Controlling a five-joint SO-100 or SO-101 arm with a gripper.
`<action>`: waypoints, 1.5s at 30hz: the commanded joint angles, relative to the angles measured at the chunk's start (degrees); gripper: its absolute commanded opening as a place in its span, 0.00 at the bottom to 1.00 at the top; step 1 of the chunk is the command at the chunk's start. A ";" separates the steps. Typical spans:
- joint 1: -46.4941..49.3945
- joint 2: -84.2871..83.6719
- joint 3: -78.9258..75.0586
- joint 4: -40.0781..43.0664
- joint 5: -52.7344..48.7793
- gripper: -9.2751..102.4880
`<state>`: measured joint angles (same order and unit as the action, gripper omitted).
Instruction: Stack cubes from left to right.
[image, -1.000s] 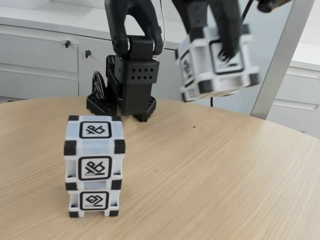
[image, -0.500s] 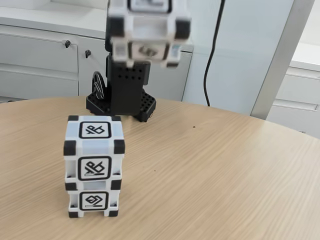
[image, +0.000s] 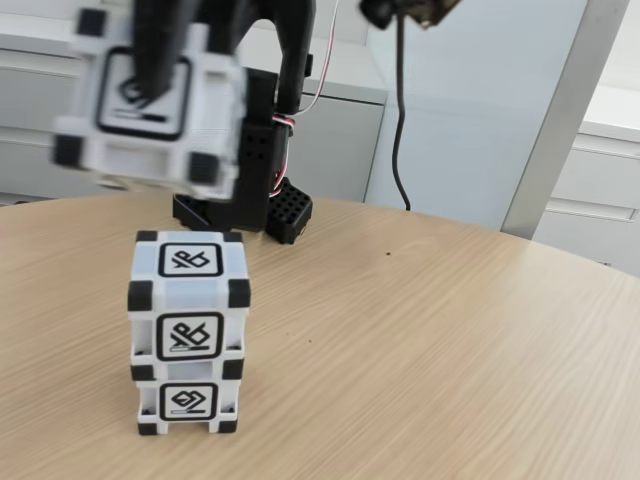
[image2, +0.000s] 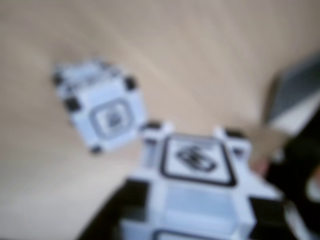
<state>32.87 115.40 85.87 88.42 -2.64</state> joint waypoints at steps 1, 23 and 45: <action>0.97 0.18 -2.11 0.26 -1.49 0.25; -0.18 0.18 -2.11 7.65 -5.98 0.24; -5.80 0.26 -1.93 8.26 -6.86 0.24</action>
<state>26.28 115.31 85.78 96.42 -8.53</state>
